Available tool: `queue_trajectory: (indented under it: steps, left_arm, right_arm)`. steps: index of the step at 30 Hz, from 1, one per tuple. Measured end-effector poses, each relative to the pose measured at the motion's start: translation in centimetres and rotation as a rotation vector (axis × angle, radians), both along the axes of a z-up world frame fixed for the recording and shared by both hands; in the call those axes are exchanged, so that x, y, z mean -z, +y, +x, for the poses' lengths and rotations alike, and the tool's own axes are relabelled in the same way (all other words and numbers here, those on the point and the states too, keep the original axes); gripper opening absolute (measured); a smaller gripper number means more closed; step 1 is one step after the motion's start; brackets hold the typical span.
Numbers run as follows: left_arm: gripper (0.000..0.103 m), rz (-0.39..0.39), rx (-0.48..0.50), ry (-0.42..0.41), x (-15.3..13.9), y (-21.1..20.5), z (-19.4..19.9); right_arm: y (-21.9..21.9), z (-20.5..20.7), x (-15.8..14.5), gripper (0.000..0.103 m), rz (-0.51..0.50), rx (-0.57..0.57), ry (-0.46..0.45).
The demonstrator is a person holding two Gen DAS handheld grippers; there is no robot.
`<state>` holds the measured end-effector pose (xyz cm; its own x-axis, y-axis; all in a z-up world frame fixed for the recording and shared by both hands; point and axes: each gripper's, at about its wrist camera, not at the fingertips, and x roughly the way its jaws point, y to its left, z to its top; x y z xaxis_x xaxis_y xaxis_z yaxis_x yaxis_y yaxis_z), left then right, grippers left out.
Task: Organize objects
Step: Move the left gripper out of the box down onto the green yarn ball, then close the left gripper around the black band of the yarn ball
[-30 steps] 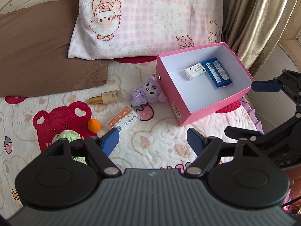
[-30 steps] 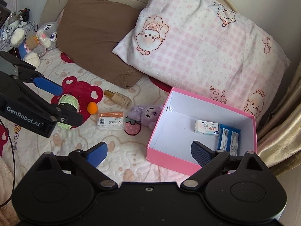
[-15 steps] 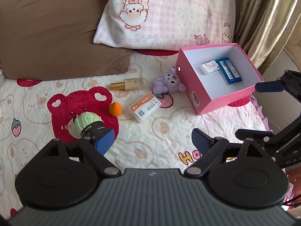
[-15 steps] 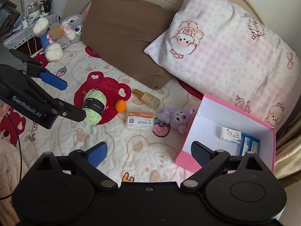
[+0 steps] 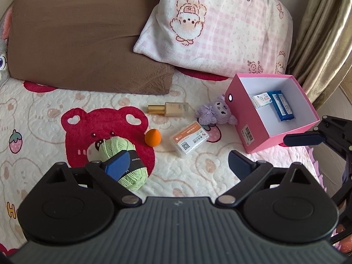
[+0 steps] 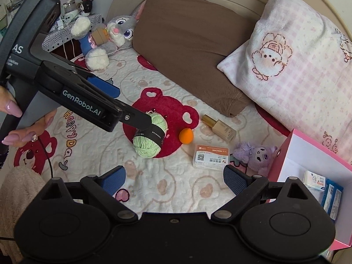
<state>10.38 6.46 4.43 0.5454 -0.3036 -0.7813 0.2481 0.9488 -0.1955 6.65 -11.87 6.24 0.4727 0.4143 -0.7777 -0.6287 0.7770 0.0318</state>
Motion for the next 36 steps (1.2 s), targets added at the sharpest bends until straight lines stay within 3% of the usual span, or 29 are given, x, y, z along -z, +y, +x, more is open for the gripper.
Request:
queue_trajectory:
  steps: [3,9,18,23,30,36]
  left_arm:
    - [0.097,-0.036,-0.026,0.021,1.3,1.0,0.9]
    - [0.097,-0.070,-0.086,0.040,4.7,3.2,3.0]
    - [0.095,-0.119,-0.209,0.123,10.6,6.4,5.3]
    - [0.095,-0.191,-0.247,0.150,13.1,7.7,5.8]
    - [0.094,-0.252,-0.276,0.144,15.7,9.0,6.3]
    - [0.091,-0.240,-0.323,0.180,18.4,10.1,6.3]
  right_arm:
    - [1.3,0.7,0.8,0.097,0.033,-0.032,0.005]
    - [2.9,2.3,2.3,0.097,0.099,-0.044,-0.067]
    - [4.5,4.9,6.7,0.097,0.167,-0.075,-0.010]
    - [5.9,5.5,8.6,0.097,0.177,-0.020,-0.017]
    - [9.1,5.5,12.1,0.097,0.118,-0.109,-0.076]
    - [11.8,5.7,15.2,0.097,0.077,-0.138,-0.111]
